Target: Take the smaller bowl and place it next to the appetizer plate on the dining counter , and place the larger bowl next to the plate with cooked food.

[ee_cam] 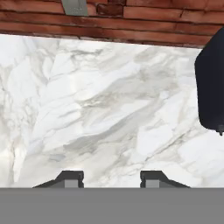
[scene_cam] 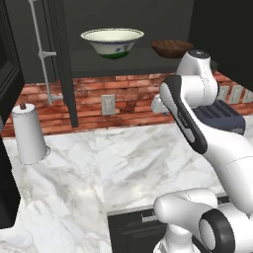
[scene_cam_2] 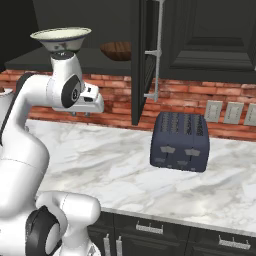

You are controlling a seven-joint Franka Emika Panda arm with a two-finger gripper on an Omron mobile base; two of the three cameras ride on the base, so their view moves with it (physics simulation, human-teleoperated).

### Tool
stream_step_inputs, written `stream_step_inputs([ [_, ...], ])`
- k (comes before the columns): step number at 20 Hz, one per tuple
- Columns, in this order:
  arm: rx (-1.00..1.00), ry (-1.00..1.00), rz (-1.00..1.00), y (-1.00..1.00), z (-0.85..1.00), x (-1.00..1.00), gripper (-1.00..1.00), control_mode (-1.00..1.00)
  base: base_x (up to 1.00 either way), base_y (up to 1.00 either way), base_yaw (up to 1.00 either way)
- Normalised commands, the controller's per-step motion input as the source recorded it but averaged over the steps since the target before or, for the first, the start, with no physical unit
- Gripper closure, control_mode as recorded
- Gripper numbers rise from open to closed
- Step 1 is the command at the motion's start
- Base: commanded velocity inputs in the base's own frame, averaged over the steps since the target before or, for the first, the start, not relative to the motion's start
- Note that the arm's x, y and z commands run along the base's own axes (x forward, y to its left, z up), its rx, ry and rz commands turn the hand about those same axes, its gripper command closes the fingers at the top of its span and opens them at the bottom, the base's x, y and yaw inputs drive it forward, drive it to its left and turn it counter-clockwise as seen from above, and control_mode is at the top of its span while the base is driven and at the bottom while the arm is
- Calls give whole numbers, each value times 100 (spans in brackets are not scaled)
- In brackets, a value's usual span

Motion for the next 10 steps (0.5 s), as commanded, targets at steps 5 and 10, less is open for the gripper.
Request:
stream_step_inputs([
  [5,-5,-3,0,10,0,-7,-100,-100,0,0,0],
  [10,-1,-7,0,16,4,-18,-100,-100,0,0,0],
])
